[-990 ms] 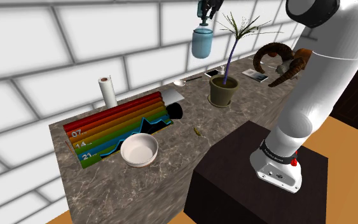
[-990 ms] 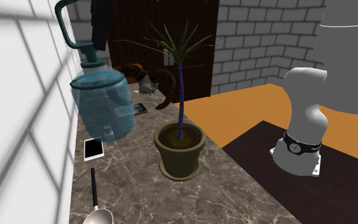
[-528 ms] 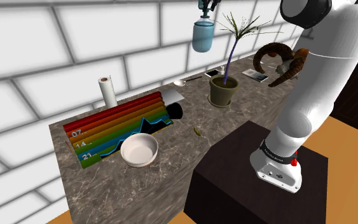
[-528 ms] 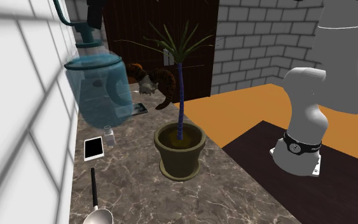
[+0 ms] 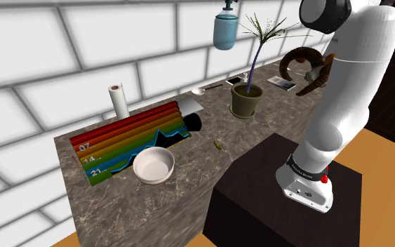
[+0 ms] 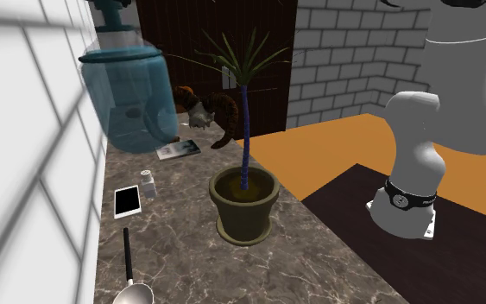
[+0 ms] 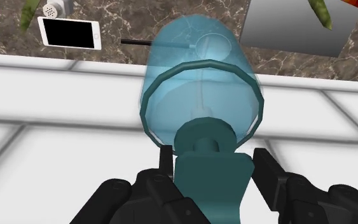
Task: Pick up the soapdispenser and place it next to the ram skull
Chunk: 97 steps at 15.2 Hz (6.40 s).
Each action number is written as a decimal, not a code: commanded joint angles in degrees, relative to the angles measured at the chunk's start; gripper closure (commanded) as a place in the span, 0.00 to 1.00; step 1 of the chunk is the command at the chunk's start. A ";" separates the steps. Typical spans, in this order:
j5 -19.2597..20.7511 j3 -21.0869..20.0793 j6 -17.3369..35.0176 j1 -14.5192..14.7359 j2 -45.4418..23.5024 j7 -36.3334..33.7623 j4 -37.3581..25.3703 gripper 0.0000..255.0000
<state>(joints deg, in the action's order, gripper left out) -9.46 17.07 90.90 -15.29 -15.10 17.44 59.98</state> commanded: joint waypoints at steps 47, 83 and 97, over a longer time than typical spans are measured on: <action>-4.31 25.17 -6.36 -21.75 17.92 47.22 19.25 1.00; 0.66 22.57 22.94 -21.57 26.37 49.53 54.85 1.00; -2.35 23.91 32.97 -21.24 23.62 53.63 63.22 1.00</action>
<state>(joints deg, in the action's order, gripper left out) -11.47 40.85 123.24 -36.57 8.81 70.69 122.85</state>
